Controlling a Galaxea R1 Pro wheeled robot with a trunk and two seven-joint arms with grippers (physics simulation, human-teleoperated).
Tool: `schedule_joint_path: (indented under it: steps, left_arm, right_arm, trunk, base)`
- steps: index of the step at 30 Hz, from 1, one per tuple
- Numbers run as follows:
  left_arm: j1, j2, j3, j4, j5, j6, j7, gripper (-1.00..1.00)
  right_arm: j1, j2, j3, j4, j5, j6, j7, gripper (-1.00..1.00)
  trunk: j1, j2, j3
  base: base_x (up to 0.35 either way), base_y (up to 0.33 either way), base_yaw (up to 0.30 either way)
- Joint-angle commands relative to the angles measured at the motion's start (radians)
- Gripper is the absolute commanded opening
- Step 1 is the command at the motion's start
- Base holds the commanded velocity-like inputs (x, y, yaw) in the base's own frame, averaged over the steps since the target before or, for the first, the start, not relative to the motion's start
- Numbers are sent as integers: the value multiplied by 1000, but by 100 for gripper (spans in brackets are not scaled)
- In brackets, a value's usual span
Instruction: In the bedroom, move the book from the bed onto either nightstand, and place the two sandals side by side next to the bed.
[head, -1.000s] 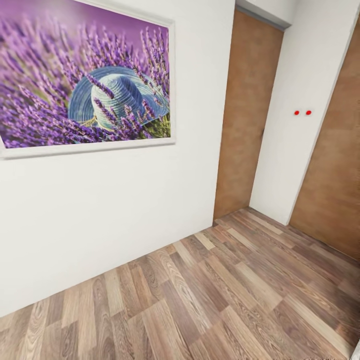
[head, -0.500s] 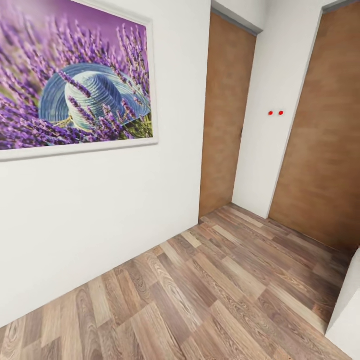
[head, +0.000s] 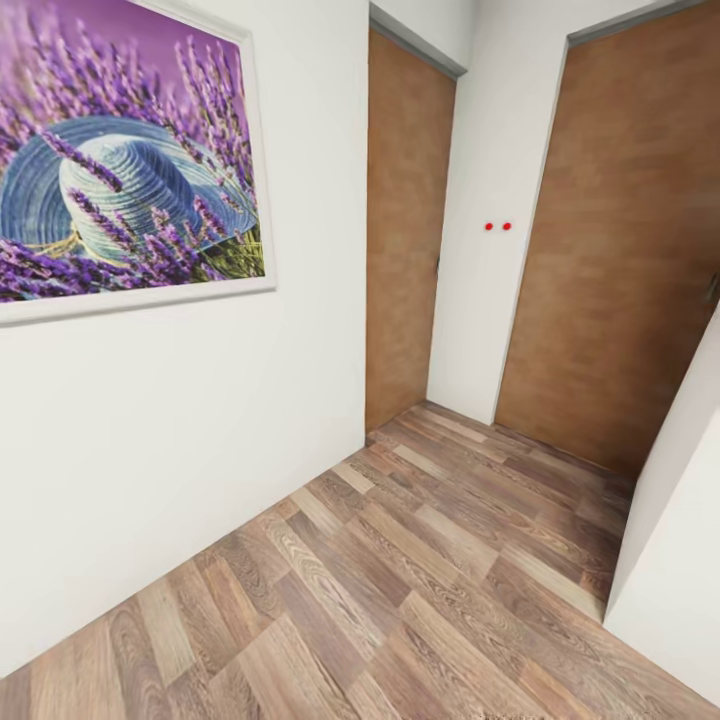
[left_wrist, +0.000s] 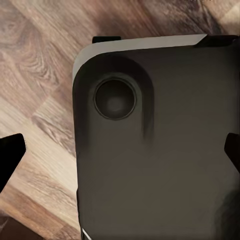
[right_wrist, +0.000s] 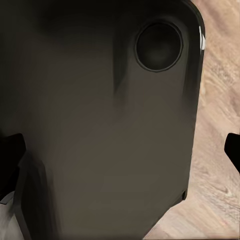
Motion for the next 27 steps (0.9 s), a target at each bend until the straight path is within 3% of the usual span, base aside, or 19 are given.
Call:
schedule_joint_path:
  steps: [1, 27]
  left_arm:
    - [0, 0, -1, 1, 0, -3, -1, 100]
    - [1, 0, -1, 1, 0, -3, -1, 100]
  right_arm:
    - [-1, 0, -1, 0, -1, -1, 0, 100]
    - [-1, -4, -1, 1, -1, -1, 2, 100]
  trunk:
    - [0, 0, -1]
    - [0, 0, -1]
  base:
    - [0, 121, -290]
    - [0, 23, -290]
